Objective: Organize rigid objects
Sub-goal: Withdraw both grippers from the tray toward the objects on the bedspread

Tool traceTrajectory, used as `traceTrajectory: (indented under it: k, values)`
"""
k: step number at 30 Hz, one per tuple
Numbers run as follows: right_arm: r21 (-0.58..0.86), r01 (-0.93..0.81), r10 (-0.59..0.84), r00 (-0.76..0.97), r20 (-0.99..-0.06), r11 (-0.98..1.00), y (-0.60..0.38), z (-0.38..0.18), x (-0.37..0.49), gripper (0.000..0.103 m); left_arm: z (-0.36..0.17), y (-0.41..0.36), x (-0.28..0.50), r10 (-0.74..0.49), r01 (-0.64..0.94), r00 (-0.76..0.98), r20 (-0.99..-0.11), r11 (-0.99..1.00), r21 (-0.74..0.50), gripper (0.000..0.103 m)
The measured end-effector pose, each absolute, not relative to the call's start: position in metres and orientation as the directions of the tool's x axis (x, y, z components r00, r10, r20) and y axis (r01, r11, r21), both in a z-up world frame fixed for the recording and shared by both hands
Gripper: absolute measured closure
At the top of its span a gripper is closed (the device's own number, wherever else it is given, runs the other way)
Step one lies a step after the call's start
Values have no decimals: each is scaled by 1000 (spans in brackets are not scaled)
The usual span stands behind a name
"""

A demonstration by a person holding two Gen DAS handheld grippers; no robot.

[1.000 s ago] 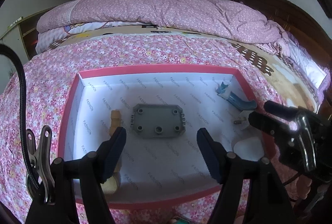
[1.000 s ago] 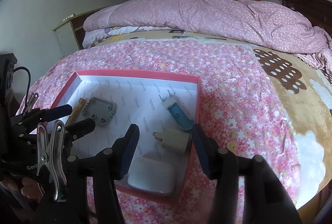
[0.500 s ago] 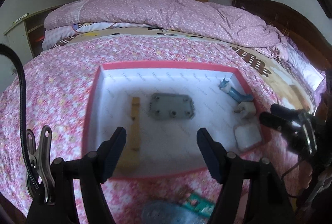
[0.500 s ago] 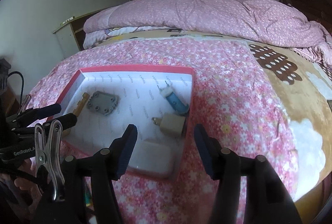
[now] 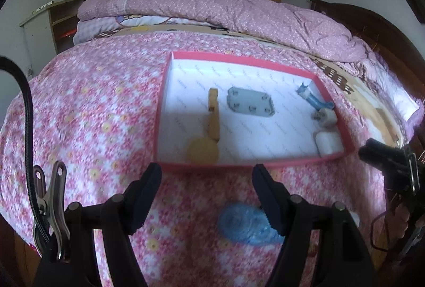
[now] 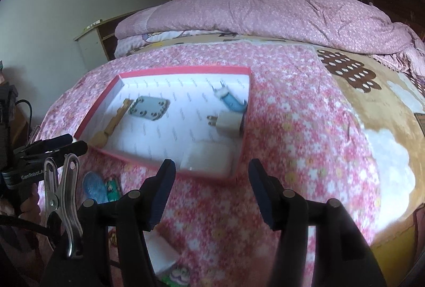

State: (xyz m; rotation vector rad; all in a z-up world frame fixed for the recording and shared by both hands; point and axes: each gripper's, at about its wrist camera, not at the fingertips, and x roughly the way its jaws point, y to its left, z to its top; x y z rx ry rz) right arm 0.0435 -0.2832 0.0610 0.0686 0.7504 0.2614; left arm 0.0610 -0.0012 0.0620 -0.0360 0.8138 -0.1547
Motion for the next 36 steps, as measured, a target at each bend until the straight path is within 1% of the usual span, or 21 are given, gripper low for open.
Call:
traceTrajectory:
  k: [12, 19, 23, 28, 29, 30, 34, 36]
  values:
    - [214, -157, 263, 673, -692, 964, -294, 44, -2, 45, 48, 3, 20, -164, 133, 650, -742, 986, -101, 29]
    - [196, -181, 267, 655, -707, 964, -282, 36, -28, 44, 37, -4, -2, -175, 166, 635, -752, 982, -88, 29]
    - [199, -188, 274, 642, -716, 962, -276, 30, -37, 45, 28, -10, 1, -169, 185, 621, -765, 980, -66, 24]
    - [198, -195, 277, 626, -729, 961, -273, 23, -43, 45, 16, -16, 6, -174, 202, 608, -774, 978, -61, 23]
    - [199, -194, 277, 623, -731, 961, -274, 22, -43, 44, 15, -19, 6, -180, 215, 613, -769, 975, -57, 19]
    - [200, -192, 277, 621, -733, 961, -274, 20, -43, 44, 14, -22, 6, -186, 237, 622, -761, 971, -43, 15]
    - [226, -177, 287, 610, -739, 958, -277, 15, -41, 44, 7, -42, 9, -160, 323, 642, -750, 943, 75, 14]
    - [234, -173, 290, 606, -740, 957, -277, 13, -41, 44, 5, -48, 11, -168, 351, 659, -733, 931, 103, 11]
